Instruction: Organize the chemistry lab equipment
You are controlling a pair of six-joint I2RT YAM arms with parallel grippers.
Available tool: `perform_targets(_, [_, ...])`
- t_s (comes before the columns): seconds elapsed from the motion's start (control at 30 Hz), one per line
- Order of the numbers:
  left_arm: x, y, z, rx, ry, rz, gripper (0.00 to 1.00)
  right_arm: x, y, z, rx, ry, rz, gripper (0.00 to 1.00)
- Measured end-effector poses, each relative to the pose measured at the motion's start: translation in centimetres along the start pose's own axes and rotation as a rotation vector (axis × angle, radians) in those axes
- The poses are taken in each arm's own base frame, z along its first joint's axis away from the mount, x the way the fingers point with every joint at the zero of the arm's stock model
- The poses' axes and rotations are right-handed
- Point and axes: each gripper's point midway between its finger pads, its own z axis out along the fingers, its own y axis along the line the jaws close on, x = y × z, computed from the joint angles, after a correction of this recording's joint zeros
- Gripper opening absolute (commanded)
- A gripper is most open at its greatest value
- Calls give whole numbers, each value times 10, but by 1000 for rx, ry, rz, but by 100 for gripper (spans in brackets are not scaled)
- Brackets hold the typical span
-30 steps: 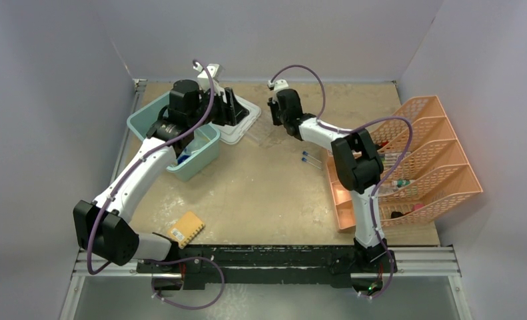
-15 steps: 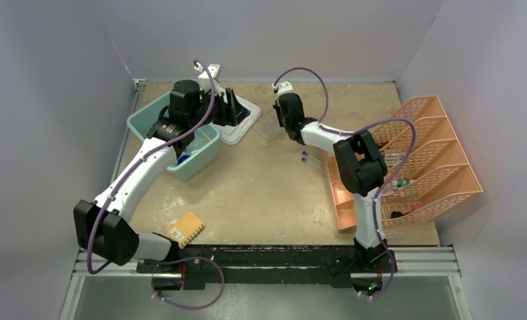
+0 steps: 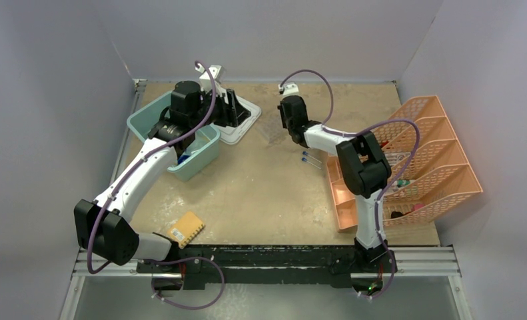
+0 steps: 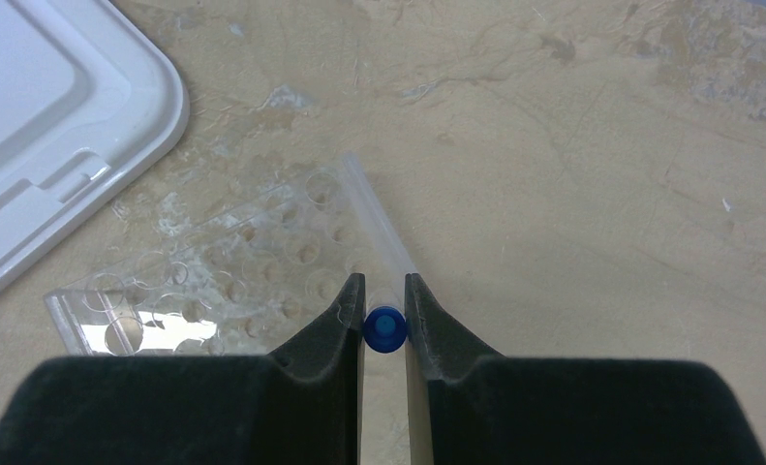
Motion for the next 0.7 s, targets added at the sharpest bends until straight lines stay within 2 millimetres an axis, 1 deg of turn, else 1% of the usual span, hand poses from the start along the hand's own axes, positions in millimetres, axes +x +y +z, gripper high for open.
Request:
perform_targets(0.2, [0, 0, 0, 0, 1, 0, 56, 1, -4, 1, -13, 1, 64, 9])
perform_targets(0.5, [0, 0, 0, 0, 1, 0, 56, 2, -7, 0, -30, 44, 108, 10])
perform_targets(0.63, [0, 0, 0, 0, 1, 0, 56, 4, -9, -1, -31, 66, 123, 13])
perform_targets(0.7, [0, 0, 0, 0, 1, 0, 56, 5, -9, 0, -38, 68, 128, 18])
